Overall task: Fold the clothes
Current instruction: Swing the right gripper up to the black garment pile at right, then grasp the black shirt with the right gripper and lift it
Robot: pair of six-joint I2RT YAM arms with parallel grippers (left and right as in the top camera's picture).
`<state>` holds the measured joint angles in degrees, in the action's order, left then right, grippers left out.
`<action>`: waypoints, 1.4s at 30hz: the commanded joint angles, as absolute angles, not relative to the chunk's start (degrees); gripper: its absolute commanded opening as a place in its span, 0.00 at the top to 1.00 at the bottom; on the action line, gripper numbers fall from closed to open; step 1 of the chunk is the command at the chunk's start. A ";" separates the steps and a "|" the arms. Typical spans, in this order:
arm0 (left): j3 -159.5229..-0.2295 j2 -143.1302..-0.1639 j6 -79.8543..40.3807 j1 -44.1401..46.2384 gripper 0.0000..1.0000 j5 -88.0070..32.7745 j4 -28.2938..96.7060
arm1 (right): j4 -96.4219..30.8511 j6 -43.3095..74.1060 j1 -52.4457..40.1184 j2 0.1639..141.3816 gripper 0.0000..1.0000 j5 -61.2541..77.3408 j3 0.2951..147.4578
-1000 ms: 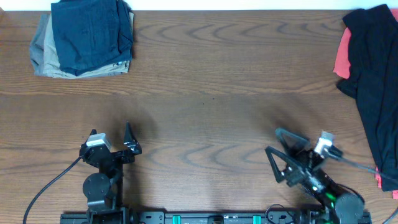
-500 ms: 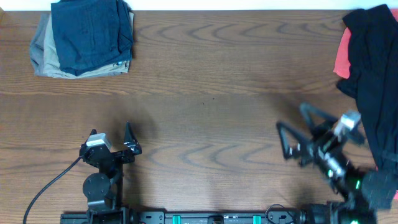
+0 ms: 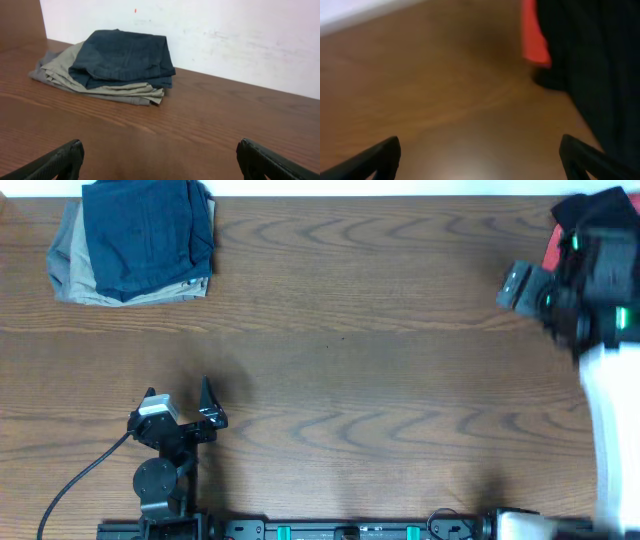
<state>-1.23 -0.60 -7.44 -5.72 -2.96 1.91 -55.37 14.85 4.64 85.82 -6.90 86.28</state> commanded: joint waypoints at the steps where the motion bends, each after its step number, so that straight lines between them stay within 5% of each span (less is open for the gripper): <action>1: -0.23 -0.23 -7.14 -5.50 0.02 -2.09 3.86 | -58.92 13.15 6.13 94.39 0.01 -12.25 93.69; 14: -0.23 -0.23 -7.14 -5.50 0.02 -2.09 3.86 | -55.64 9.54 15.29 114.63 0.01 -11.55 94.94; 20: -0.23 -0.23 -7.14 -5.50 0.02 -2.09 3.86 | -51.51 7.07 19.51 119.98 0.15 -7.55 94.94; 42: -0.23 -0.23 -7.14 -5.50 0.02 -2.09 3.86 | -41.08 6.81 20.23 127.17 0.36 -4.40 94.78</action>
